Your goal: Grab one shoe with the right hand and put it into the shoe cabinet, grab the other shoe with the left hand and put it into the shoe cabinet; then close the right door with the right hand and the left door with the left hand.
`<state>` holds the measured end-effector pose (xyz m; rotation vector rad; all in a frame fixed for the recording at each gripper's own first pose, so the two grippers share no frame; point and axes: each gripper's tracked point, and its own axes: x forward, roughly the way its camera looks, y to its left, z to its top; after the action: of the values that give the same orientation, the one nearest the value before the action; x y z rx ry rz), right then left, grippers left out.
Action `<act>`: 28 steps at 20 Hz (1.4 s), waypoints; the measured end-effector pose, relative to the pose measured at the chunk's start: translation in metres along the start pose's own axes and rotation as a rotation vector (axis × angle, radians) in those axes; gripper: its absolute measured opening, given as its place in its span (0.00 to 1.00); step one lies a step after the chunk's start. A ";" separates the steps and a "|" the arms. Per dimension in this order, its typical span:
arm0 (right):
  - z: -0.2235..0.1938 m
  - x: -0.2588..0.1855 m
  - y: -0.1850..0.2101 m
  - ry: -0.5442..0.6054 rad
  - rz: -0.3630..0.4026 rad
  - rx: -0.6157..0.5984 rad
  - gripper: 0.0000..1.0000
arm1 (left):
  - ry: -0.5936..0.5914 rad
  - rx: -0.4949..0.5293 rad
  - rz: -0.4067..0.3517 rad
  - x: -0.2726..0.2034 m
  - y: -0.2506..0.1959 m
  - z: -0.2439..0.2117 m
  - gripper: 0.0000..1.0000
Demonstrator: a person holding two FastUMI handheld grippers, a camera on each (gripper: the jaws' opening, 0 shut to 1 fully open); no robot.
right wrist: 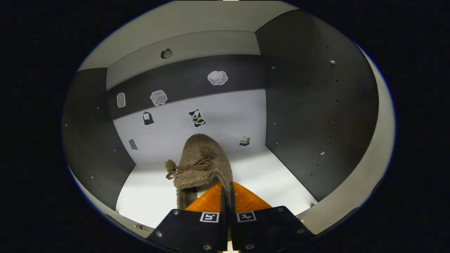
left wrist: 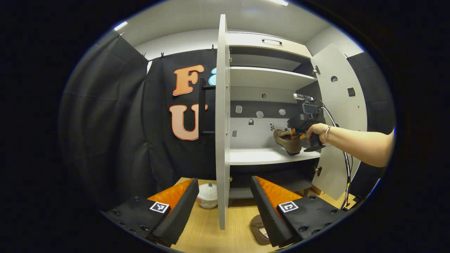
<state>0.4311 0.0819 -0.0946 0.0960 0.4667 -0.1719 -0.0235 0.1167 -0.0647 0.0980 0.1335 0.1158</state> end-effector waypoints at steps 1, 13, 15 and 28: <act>-0.003 0.000 0.001 0.011 0.006 0.004 0.07 | 0.002 -0.002 0.001 -0.003 -0.001 -0.001 0.96; -0.009 -0.150 -0.026 -0.222 0.074 -0.094 0.87 | 0.063 -0.018 -0.033 0.000 -0.033 -0.037 0.97; -0.020 -0.176 -0.032 -0.239 0.096 -0.083 0.93 | 0.098 -0.030 -0.051 0.004 -0.043 -0.058 0.97; -0.069 -0.281 -0.086 -0.300 0.116 -0.161 0.93 | 0.436 0.025 -0.072 0.036 -0.087 -0.257 0.97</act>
<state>0.1378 0.0467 -0.0332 -0.0604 0.1741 -0.0329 -0.0140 0.0583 -0.3318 0.0918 0.5732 0.0624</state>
